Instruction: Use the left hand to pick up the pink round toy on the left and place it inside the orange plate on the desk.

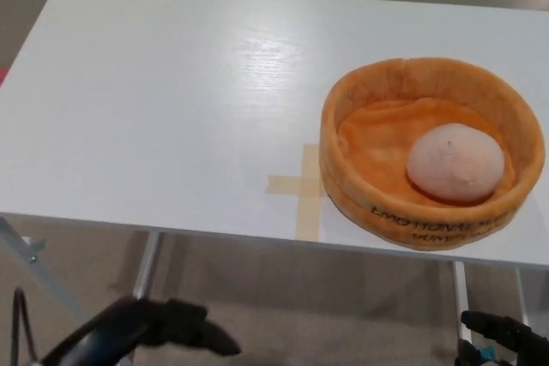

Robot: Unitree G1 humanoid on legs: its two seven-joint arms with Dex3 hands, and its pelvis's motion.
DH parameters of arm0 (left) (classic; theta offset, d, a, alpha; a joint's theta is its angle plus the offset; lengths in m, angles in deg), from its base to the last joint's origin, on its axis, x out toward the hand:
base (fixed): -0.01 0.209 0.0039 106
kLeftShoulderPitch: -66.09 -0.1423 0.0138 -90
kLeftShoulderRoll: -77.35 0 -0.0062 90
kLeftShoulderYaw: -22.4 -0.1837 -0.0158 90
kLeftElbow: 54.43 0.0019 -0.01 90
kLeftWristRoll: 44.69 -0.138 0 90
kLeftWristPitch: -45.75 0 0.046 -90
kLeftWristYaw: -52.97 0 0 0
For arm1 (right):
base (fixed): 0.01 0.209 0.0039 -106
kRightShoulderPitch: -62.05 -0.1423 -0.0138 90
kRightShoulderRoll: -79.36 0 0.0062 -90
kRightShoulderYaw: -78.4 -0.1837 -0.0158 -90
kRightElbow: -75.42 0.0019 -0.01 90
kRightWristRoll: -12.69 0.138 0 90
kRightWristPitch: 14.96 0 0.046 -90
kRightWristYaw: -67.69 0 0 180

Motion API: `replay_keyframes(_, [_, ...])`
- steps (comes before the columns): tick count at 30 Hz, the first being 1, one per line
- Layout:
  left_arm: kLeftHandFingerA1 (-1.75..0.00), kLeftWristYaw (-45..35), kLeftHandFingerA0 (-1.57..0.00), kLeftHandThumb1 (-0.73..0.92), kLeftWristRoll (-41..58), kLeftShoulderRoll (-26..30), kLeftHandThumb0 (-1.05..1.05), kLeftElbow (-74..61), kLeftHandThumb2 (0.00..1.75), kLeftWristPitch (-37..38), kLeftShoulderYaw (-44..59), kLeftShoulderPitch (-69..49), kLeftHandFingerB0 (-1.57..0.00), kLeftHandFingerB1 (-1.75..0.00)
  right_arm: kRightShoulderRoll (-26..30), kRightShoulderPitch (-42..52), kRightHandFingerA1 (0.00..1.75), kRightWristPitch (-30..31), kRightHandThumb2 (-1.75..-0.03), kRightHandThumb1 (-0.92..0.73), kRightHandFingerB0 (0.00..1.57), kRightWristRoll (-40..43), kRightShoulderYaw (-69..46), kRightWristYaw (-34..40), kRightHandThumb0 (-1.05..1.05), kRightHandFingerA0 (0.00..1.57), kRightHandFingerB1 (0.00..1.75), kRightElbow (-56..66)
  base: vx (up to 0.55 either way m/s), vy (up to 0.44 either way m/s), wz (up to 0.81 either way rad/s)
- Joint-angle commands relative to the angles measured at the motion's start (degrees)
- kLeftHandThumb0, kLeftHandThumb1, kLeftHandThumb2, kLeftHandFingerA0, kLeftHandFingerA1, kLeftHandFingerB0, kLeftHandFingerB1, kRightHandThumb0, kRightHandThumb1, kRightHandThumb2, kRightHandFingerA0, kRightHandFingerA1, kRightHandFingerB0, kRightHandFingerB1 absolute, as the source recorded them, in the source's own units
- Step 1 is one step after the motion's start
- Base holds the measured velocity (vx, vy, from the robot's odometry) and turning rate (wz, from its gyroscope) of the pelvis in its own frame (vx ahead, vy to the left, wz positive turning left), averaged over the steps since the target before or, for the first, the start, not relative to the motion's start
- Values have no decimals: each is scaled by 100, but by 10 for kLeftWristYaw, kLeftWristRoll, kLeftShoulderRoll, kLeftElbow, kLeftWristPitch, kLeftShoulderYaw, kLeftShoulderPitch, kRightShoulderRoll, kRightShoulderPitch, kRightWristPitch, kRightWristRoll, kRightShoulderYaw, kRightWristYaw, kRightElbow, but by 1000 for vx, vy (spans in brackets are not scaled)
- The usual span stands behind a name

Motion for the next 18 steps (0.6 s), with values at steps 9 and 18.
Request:
replay_keyframes(9, [-43,227,-57,68,-90,-98,-4,462,60,19,-6,141,-55,-39,6,11,78,0,-58,-62,70,-2,5,-4,-20,69,57,-8,0,0,0])
replay_keyframes(18, [-41,309,-38,63,-116,-106,-19,577,59,-30,-31,187,-44,-36,6,7,81,3,-57,-60,72,1,3,-4,-18,70,57,-8,0,0,0])
